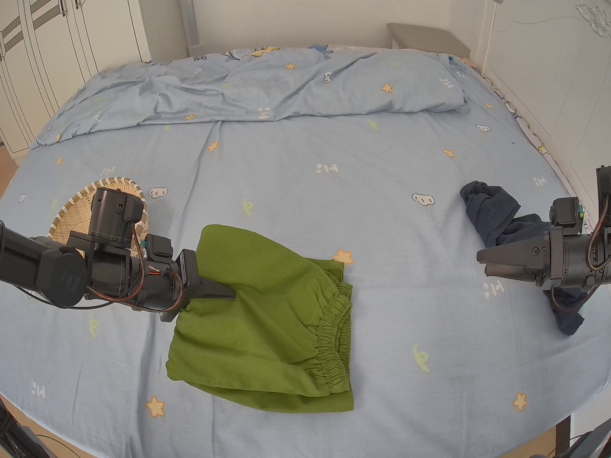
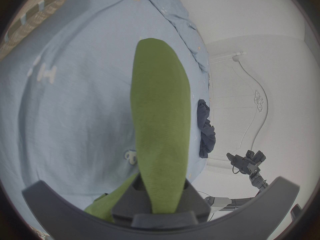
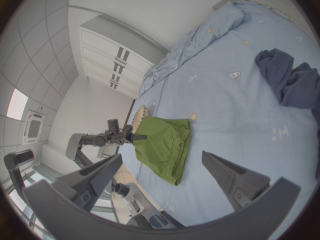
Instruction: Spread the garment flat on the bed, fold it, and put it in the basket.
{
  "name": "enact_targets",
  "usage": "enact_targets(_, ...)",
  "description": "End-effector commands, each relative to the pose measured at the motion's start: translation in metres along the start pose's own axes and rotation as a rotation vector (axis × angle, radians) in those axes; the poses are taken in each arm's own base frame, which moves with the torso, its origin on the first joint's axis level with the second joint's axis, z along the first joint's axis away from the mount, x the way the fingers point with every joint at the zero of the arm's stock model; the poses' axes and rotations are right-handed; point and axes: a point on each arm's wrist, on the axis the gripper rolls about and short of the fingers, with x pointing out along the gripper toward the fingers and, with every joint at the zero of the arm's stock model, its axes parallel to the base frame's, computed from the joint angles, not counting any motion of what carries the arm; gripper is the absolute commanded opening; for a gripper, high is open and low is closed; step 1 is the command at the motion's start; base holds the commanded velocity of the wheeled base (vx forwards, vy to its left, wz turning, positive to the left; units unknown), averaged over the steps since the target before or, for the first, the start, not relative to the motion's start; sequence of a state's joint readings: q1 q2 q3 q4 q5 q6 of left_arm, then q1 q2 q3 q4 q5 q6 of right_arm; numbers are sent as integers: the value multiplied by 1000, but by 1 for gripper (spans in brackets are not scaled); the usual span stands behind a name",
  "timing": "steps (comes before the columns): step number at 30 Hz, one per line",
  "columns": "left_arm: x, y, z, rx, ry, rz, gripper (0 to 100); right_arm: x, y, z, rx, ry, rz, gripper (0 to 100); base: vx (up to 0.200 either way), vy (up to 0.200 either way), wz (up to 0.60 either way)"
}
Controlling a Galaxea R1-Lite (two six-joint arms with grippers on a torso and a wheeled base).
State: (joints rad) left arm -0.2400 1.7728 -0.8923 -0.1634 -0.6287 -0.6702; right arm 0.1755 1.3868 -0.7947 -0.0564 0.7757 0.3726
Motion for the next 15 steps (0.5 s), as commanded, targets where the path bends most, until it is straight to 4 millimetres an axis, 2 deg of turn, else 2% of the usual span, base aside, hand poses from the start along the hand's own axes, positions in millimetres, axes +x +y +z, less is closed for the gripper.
enact_targets(1, -1, -1, 0, 6, -2, -2, 0, 0, 0, 0, 0, 0, 1, 100, 0, 200, 0)
enact_targets(15, 1, 0, -4, 19, 12, 1, 0, 0, 0, 0, -1, -2, -1, 100, 0, 200, 0)
